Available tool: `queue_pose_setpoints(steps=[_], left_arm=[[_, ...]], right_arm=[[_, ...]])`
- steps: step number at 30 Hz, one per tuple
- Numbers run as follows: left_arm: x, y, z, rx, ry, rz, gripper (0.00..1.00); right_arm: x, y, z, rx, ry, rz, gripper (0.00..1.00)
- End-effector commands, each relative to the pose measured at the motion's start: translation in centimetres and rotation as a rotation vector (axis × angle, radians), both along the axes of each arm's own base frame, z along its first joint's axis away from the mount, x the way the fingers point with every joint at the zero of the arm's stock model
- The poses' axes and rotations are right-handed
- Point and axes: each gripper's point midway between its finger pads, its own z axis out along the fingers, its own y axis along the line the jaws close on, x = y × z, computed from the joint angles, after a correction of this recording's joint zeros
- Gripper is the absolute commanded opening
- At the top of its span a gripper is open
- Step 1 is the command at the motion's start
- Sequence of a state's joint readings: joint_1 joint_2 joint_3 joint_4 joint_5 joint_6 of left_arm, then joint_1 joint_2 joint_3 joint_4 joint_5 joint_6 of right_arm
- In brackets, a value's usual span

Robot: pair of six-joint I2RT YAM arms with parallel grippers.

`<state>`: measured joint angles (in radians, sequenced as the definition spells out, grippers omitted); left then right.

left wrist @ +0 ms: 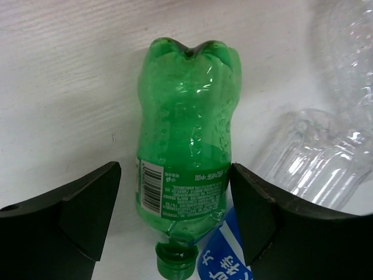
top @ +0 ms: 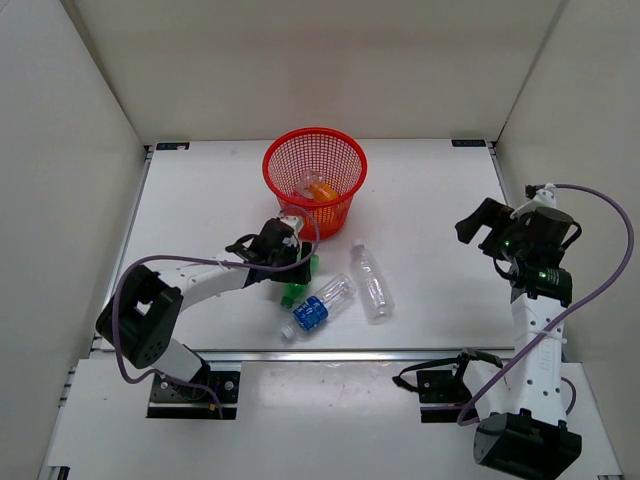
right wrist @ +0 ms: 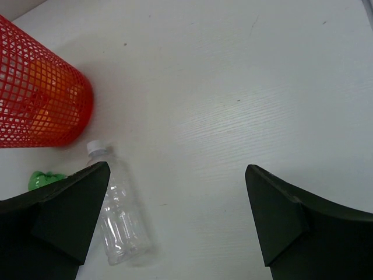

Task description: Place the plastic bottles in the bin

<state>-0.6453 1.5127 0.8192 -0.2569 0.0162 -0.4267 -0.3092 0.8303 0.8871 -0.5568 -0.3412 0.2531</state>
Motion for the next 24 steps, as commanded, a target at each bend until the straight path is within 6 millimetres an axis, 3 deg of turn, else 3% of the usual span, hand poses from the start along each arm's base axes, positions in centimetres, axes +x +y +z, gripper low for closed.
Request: queue_pose_setpoints(steps=[1, 5, 7, 11, 15, 19, 20, 21, 22, 24], left_arm=[[0.1, 0.1, 0.8, 0.015, -0.08, -0.013, 0.83], [-0.9, 0.7, -1.1, 0.034, -0.024, -0.034, 0.83], [-1.1, 0.7, -1.4, 0.039, -0.012, -0.03, 0.75], [-1.3, 1.5, 0.1, 0.015, -0.036, 0.012, 0.56], [-0.7, 4.1, 5.7, -0.047, -0.141, 0.102, 0.43], [-0.4, 7.4, 14.7, -0.078, -0.341, 0.195, 0.41], [0.6, 8.6, 17.5, -0.082, -0.406, 0.24, 0.41], [1.2, 8.9, 20.6, -0.118, -0.47, 0.256, 0.41], [1.5, 8.6, 22.0, -0.13, -0.501, 0.232, 0.42], [3.5, 7.2, 26.9, -0.184, -0.635, 0.201, 0.42]], right_arm=[[0.2, 0.7, 0.3, 0.019, -0.02, 0.012, 0.99], [0.5, 0.9, -0.2, 0.051, -0.017, 0.016, 1.0], [0.4, 1.1, -0.3, 0.055, -0.02, 0.027, 1.0], [0.6, 1.4, 0.0, 0.046, -0.035, 0.043, 0.99], [0.8, 2.3, -0.6, 0.04, -0.02, 0.074, 0.99], [0.7, 4.3, -2.5, 0.019, 0.025, 0.164, 0.99], [0.8, 5.0, -2.8, -0.004, 0.034, 0.188, 0.99], [0.7, 5.5, -3.6, -0.016, 0.054, 0.195, 0.99], [0.7, 6.1, -3.8, -0.024, 0.055, 0.212, 0.99], [0.7, 6.8, -4.5, -0.033, 0.066, 0.238, 0.99]])
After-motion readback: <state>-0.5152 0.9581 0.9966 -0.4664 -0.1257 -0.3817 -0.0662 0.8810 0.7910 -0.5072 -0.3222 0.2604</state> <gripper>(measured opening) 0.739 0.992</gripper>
